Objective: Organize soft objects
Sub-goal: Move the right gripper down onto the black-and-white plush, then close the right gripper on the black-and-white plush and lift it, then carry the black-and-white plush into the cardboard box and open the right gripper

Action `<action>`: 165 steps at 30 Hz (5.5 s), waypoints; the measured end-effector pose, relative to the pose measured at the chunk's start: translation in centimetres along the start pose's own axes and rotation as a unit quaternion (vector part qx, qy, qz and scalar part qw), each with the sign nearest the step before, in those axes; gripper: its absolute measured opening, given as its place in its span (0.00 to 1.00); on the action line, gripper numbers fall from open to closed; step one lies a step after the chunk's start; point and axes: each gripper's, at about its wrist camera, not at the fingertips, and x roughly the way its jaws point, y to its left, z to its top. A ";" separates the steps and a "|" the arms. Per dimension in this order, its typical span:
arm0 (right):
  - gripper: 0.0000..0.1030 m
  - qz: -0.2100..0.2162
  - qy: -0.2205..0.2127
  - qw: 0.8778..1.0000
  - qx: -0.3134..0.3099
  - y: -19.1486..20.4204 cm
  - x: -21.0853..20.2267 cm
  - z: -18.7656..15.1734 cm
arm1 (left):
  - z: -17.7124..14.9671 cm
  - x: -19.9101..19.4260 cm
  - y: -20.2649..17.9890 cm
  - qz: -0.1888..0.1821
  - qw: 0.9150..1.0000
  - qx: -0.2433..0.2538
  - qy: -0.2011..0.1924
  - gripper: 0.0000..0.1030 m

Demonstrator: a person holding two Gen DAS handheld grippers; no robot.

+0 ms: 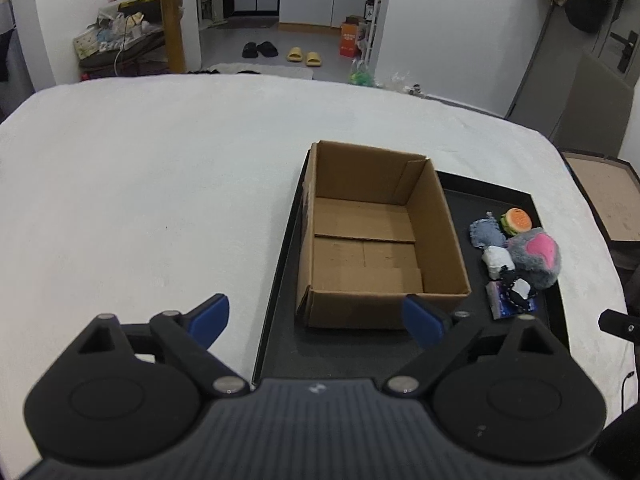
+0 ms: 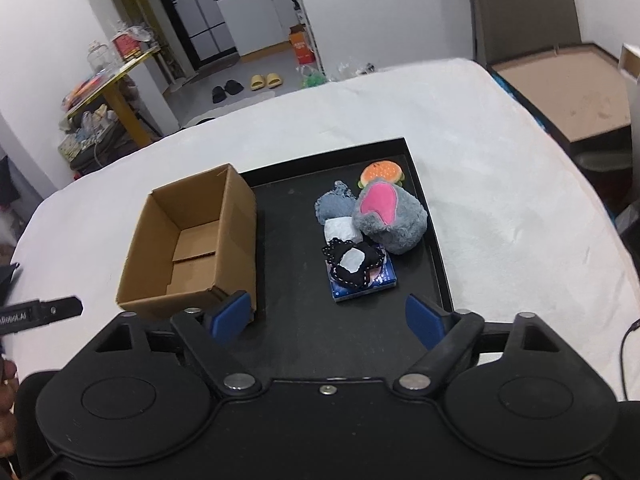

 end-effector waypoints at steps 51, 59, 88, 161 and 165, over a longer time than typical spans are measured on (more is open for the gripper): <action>0.18 0.010 0.064 0.983 0.172 -5.7 15.7 0.7 | 1.6 11.4 1.4 -0.001 0.999 0.004 0.040 0.09; 0.02 0.004 0.075 0.982 0.171 -5.6 14.8 -0.3 | 1.7 10.4 1.9 -0.006 0.999 0.012 0.039 0.09; 0.08 0.054 0.084 0.955 0.279 -7.4 15.7 -1.7 | 1.9 13.5 0.9 0.015 0.998 0.011 0.061 0.12; 0.15 0.096 0.035 0.979 0.178 -0.6 10.7 2.4 | 1.7 12.4 2.1 -0.029 0.998 0.012 0.053 0.10; 0.15 0.098 0.023 0.984 0.149 1.5 10.2 3.3 | 1.7 12.5 2.1 -0.031 0.998 0.009 0.056 0.10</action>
